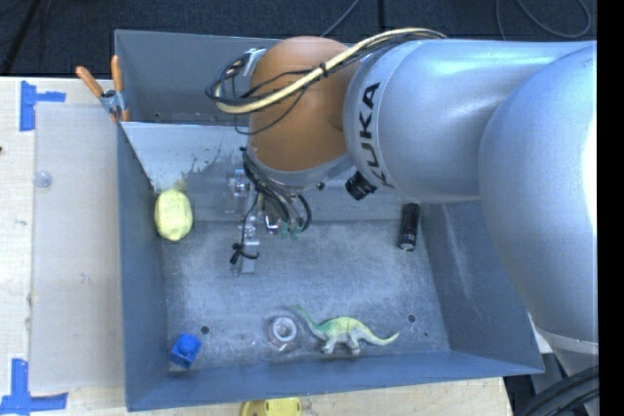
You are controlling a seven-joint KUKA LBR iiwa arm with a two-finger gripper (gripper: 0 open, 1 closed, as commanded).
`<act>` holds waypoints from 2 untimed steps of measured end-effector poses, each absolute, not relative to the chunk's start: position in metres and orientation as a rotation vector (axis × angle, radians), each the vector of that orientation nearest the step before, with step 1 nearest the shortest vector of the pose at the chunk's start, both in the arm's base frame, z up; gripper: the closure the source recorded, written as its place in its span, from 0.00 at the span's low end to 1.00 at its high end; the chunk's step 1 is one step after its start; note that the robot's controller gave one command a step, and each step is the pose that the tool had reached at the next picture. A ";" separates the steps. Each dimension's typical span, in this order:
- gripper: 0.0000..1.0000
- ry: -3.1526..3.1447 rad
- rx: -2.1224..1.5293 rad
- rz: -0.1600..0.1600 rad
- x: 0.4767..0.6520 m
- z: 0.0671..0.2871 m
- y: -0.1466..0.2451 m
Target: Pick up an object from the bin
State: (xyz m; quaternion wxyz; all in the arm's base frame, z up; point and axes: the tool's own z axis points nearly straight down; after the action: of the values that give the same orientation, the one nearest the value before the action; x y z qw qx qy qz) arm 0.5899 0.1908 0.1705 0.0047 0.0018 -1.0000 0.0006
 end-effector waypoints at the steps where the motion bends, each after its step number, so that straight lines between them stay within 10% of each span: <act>1: 0.00 -3.139 -0.002 0.000 0.592 0.175 0.190; 2: 0.00 -3.122 0.321 0.001 0.547 0.160 0.206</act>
Offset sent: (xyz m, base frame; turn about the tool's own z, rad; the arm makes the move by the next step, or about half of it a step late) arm -0.0928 0.0350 -0.0265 -0.4155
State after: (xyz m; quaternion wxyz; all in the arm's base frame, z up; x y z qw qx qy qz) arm 0.5465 0.2059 0.1604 0.0016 0.1022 -0.9948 0.0002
